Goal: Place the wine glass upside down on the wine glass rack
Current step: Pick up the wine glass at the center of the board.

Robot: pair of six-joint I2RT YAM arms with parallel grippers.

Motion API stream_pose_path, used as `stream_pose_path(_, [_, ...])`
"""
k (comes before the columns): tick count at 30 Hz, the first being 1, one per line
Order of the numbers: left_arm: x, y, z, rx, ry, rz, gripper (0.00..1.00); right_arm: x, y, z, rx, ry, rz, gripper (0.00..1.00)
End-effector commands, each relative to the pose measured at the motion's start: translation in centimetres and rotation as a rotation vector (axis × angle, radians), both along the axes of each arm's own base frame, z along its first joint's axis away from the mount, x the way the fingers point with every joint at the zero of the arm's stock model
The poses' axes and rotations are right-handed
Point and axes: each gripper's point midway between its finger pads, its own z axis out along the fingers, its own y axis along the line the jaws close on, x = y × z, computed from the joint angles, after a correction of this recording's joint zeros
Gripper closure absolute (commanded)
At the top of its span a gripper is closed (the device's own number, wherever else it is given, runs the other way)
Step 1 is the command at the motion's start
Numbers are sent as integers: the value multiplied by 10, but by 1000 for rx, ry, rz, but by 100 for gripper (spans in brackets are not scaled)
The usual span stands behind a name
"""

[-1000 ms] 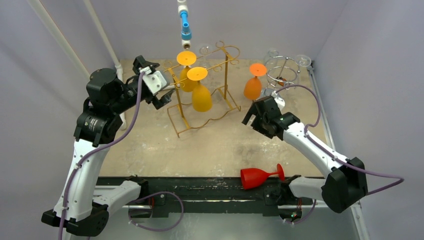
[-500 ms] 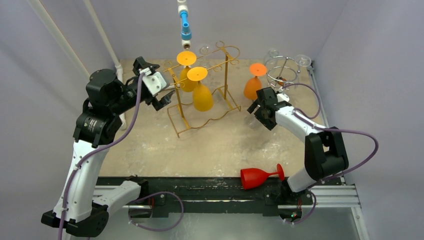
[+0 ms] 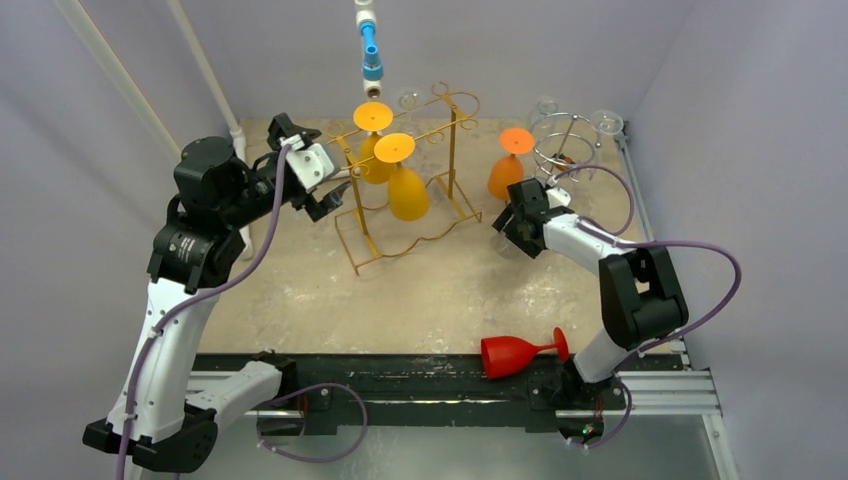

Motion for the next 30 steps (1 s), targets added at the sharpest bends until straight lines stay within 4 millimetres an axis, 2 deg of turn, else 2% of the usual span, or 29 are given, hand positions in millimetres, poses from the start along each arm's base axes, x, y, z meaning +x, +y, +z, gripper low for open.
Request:
stream_pose_path(1, [-7, -4, 19, -24, -36, -28, 6, -10, 1, -19, 10, 42, 17, 28])
stream_pose_path(5, [-9, -5, 22, -35, -33, -34, 5, -17, -2, -22, -8, 59, 30, 39])
stream_pose_path(7, [-9, -5, 25, -44, -31, -34, 5, -20, -5, -16, -18, 39, 37, 50])
stream_pose_path(9, [-10, -6, 27, -50, -31, -35, 4, -22, -7, -7, -25, 5, 59, 65])
stream_pose_path(12, [-11, -6, 29, -63, -24, -38, 2, -26, -4, 13, -28, -64, 122, 76])
stream_pose_path(14, [-11, -7, 31, -78, -22, -37, 0, -31, 4, 34, -36, -132, 179, 81])
stream_pose_path(17, [-13, -10, 33, -103, -7, -46, 0, -43, 21, 66, -80, -239, 284, 93])
stream_pose_path(21, [-19, -17, 32, -111, 9, -102, 0, -60, 71, 125, -33, -512, 566, 97])
stream_pose_path(24, [-27, -23, 26, -76, 6, -161, 0, -84, 100, 162, 19, -734, 779, 98])
stream_pose_path(27, [-37, -26, 15, -23, -11, -225, 0, -105, 111, 192, 6, -876, 902, 100])
stream_pose_path(30, [-46, -31, 3, 22, -25, -291, 0, -123, 120, 207, -20, -937, 1026, 100])
